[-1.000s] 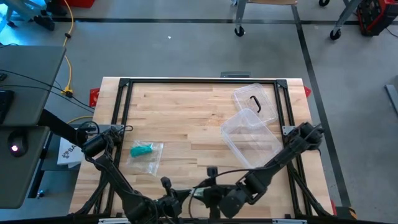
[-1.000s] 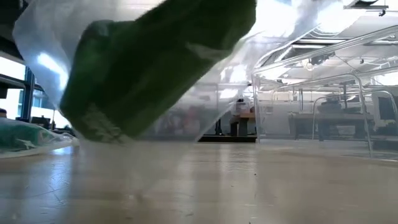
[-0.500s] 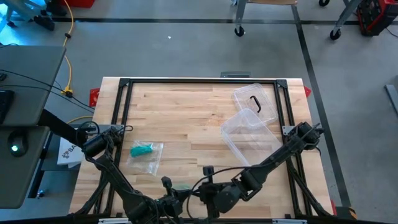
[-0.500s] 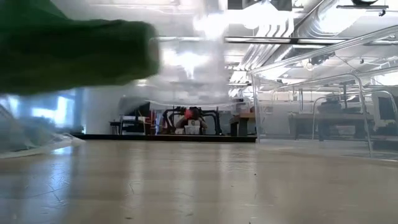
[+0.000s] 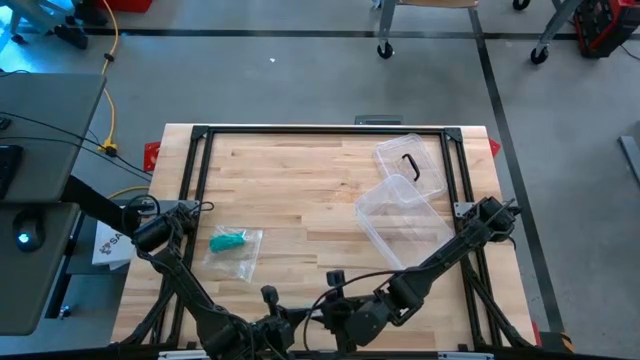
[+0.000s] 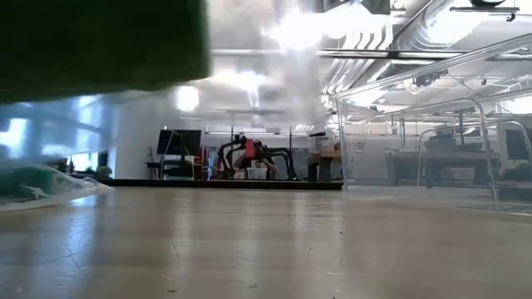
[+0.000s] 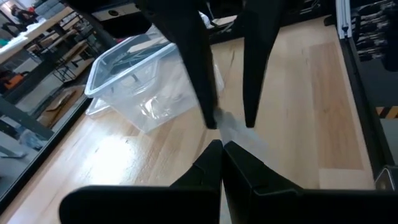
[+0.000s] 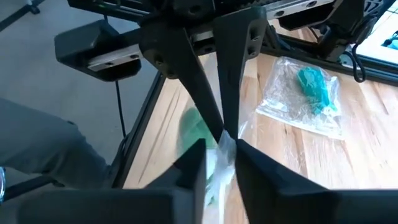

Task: Roll bandage
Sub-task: Close the transparent zip bag

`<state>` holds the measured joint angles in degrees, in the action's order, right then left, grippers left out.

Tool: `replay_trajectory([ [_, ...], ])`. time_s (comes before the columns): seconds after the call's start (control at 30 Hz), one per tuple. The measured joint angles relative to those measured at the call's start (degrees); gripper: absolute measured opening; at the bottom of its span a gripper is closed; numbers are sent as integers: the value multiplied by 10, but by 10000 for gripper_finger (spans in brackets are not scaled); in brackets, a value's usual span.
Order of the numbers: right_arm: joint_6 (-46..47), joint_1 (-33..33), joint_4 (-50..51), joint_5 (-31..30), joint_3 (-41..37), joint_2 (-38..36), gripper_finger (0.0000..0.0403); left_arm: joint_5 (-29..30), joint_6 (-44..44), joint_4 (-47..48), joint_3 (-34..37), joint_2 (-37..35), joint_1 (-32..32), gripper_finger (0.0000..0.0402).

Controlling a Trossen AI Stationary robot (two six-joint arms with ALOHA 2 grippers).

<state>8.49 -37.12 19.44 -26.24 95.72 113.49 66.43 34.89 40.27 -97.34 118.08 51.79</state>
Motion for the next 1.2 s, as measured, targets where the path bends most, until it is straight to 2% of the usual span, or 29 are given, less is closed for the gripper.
replay_trajectory([
  [0.17, 0, 0, 2, 3, 0, 0, 119, -3, 4, 0, 0, 0, 0, 0],
  [0.3, 18, 0, 4, -2, 0, 0, 133, -12, 4, 0, 0, 0, 0, 0],
  [0.4, 6, 0, -4, -9, 0, 0, 113, -17, 4, 0, 0, 0, 0, 0],
  [0.6, 4, 0, -10, -4, 0, 0, 26, -19, 4, 0, 0, 0, 0, 0],
  [0.67, 7, 2, -5, -1, 0, 0, 7, -20, 4, 0, 0, 0, 0, 0],
  [1.07, 32, 3, 33, 8, 1, 0, 22, -12, 10, 0, 0, -16, 0, 0],
  [1.2, 45, 3, 36, 8, 1, 0, 51, -9, 9, 0, 0, -19, 2, 0],
])
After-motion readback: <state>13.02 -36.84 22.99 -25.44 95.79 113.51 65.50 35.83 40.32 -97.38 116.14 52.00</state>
